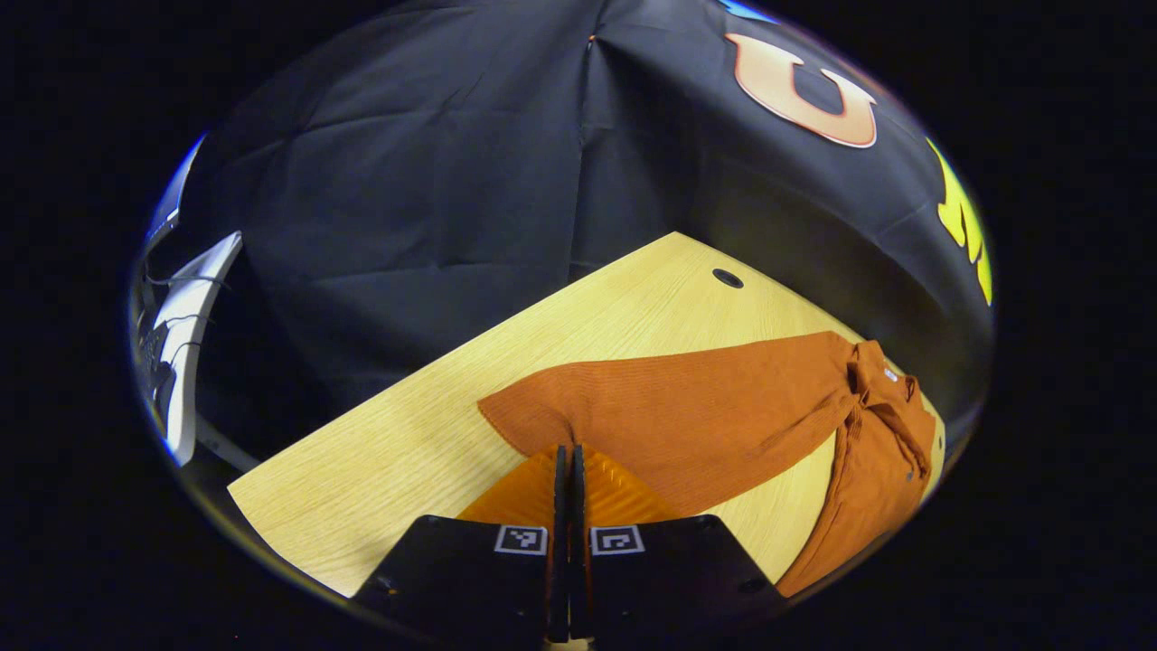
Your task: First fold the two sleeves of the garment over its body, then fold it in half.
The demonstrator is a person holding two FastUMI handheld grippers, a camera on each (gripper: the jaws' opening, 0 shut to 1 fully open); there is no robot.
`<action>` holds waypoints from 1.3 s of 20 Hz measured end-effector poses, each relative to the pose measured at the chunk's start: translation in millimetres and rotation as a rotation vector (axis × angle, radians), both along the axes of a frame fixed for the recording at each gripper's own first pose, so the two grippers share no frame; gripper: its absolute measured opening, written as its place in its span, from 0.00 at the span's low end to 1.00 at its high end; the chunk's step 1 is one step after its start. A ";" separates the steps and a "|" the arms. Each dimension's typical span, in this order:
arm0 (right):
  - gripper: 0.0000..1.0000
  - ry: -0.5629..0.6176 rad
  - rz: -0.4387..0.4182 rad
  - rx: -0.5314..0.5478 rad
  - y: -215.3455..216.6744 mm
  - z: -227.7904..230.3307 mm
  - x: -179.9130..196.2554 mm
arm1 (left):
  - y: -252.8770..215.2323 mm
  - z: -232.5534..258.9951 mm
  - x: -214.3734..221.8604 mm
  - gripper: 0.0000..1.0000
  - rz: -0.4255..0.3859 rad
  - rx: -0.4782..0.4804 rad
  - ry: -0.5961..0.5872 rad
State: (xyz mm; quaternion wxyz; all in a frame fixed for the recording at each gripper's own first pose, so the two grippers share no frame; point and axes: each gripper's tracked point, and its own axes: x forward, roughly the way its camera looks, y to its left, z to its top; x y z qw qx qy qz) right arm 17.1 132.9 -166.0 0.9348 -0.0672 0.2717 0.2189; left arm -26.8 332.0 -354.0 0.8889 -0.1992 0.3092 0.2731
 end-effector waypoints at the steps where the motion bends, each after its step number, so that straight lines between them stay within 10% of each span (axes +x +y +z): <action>1: 0.92 0.011 -0.010 -0.002 -6.9 -4.4 -2.9 | 0.3 5.9 3.9 0.03 -0.001 -0.009 -0.010; 17: 0.94 0.054 -0.200 0.116 -109.3 -17.2 -21.1 | -95.6 207.0 178.8 0.03 -0.311 0.045 -0.286; 26: 0.95 0.013 -0.393 0.163 -203.0 -0.2 -38.5 | -235.1 257.0 284.4 0.03 -0.592 0.115 -0.334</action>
